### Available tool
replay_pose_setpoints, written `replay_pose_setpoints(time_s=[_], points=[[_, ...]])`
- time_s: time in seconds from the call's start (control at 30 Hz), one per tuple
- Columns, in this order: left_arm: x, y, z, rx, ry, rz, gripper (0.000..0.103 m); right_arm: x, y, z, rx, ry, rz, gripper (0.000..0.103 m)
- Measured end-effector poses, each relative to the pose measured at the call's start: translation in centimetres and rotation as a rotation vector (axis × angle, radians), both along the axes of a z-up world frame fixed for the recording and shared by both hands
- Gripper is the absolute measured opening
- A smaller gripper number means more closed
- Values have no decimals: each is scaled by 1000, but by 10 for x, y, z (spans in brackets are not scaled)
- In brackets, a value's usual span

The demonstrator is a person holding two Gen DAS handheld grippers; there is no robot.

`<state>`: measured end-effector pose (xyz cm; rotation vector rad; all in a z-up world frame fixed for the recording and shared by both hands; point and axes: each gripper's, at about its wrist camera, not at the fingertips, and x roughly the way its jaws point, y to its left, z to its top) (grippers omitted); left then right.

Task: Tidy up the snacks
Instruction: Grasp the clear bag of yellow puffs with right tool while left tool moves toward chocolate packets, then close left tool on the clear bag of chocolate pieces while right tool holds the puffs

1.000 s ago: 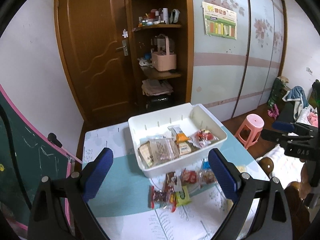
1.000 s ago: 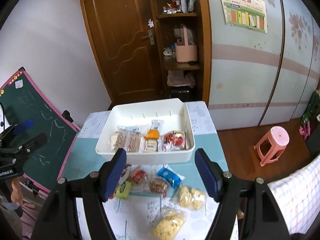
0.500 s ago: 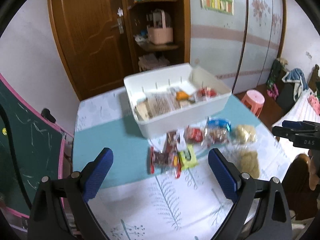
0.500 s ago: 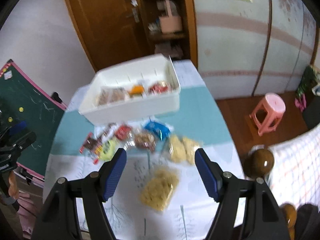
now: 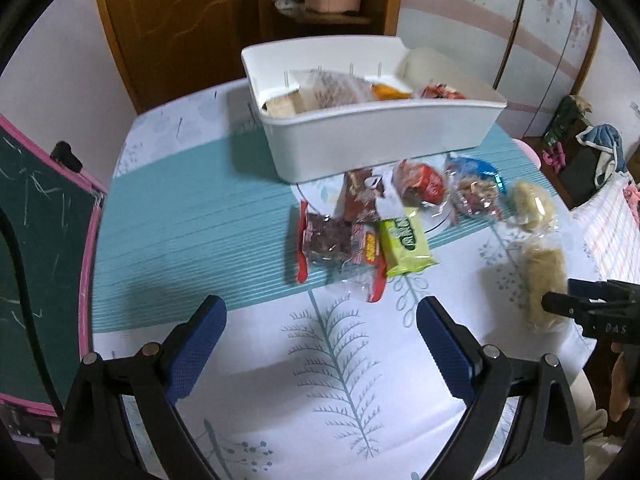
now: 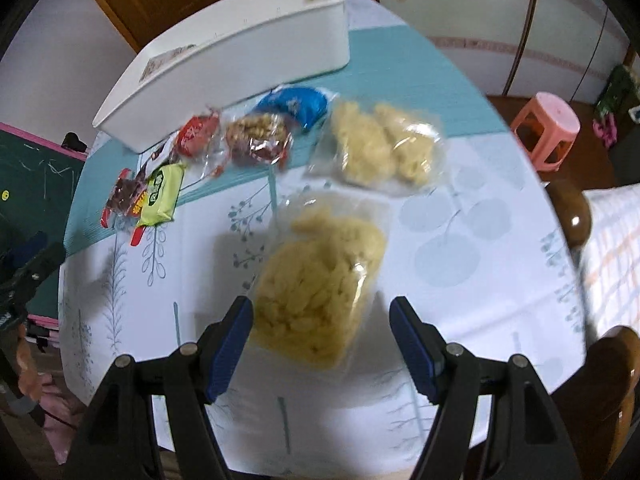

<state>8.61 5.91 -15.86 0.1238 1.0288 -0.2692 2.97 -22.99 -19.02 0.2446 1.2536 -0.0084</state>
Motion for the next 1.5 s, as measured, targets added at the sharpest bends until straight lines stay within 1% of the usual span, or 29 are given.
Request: replay_pose_setpoints(time_s=[0.17, 0.3, 0.37, 0.4, 0.47, 0.6, 0.77, 0.93, 1.07, 1.23, 1.43, 1.47, 1.5], points=[[14, -2, -13, -5, 30, 8, 96, 6, 13, -8, -24, 9, 12, 71], [25, -4, -21, -5, 48, 3, 95, 11, 19, -13, -67, 14, 26, 72], [31, -5, -25, -8, 55, 7, 96, 12, 23, -13, -96, 1, 42, 70], [35, -5, -28, -11, 62, 10, 95, 12, 24, -13, -107, -7, 46, 64], [41, -5, -31, -13, 70, 13, 95, 14, 25, -12, -112, -23, 56, 62], [57, -7, -37, -2, 77, 27, 95, 19, 21, -9, -128, -46, 62, 61], [80, -5, -48, -10, 105, 52, 95, 24, 23, -6, -158, -67, 81, 61], [97, -6, -59, -16, 142, 65, 95, 29, 20, -8, -137, -66, 87, 61], [103, -13, -66, -22, 170, 48, 95, 33, 19, -9, -116, -65, 91, 61], [102, -24, -70, 27, 161, 8, 96, 33, 12, -10, -90, -61, 90, 61], [98, -30, -69, 46, 153, -8, 95, 33, 11, -11, -88, -64, 92, 61], [94, -33, -70, 44, 153, -13, 93, 33, 12, -11, -87, -65, 91, 61], [94, -34, -69, 42, 150, -21, 87, 33, 12, -11, -88, -65, 91, 61]])
